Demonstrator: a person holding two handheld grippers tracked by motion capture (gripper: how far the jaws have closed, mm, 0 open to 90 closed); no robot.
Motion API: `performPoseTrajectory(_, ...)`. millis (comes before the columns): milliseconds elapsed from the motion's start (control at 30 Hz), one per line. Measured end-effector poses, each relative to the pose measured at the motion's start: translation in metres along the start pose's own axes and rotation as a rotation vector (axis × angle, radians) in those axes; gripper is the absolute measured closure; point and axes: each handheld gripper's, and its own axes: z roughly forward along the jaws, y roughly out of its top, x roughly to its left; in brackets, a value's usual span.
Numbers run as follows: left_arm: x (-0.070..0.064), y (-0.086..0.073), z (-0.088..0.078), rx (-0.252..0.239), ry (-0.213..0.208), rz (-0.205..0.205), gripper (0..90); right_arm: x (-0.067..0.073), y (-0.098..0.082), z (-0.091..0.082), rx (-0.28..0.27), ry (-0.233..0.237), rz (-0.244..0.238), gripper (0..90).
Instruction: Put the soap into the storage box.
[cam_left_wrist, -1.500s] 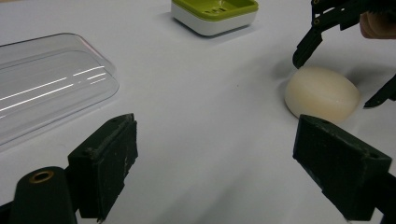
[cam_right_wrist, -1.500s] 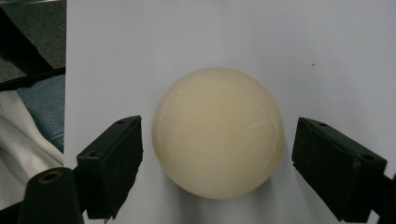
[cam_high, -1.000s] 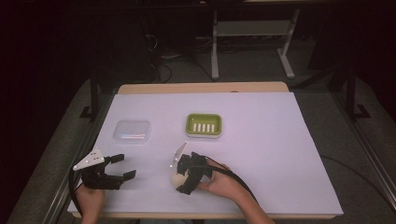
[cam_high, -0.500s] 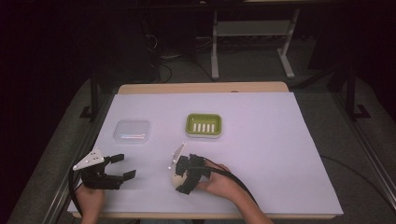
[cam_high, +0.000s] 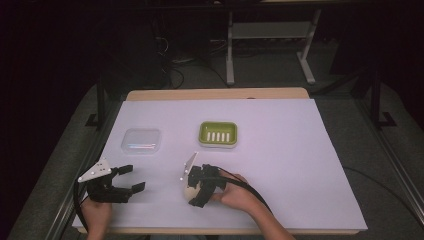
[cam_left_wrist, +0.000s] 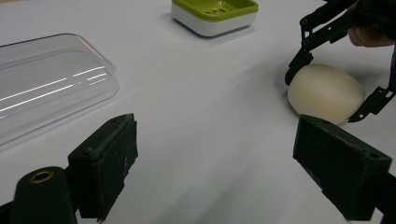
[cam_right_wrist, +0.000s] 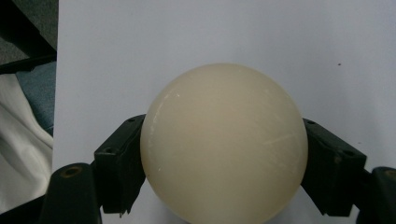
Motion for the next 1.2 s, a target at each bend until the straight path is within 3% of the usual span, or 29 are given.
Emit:
performPoseTrajectory(367,0.0,0.0,0.0,-0.003,0.002,-0.003,13.2,-0.01,0.005,-0.023,-0.007,-0.01,-0.012,23.3)
performPoseTrajectory(767,0.0,0.0,-0.001,-0.008,0.004,-0.007,13.2,-0.026,0.003,-0.042,-0.031,-0.017,0.014,23.3)
performPoseTrajectory(1200,0.0,0.0,-0.001,-0.005,0.005,-0.006,13.2,-0.046,0.004,-0.066,-0.058,-0.057,0.029,23.3)
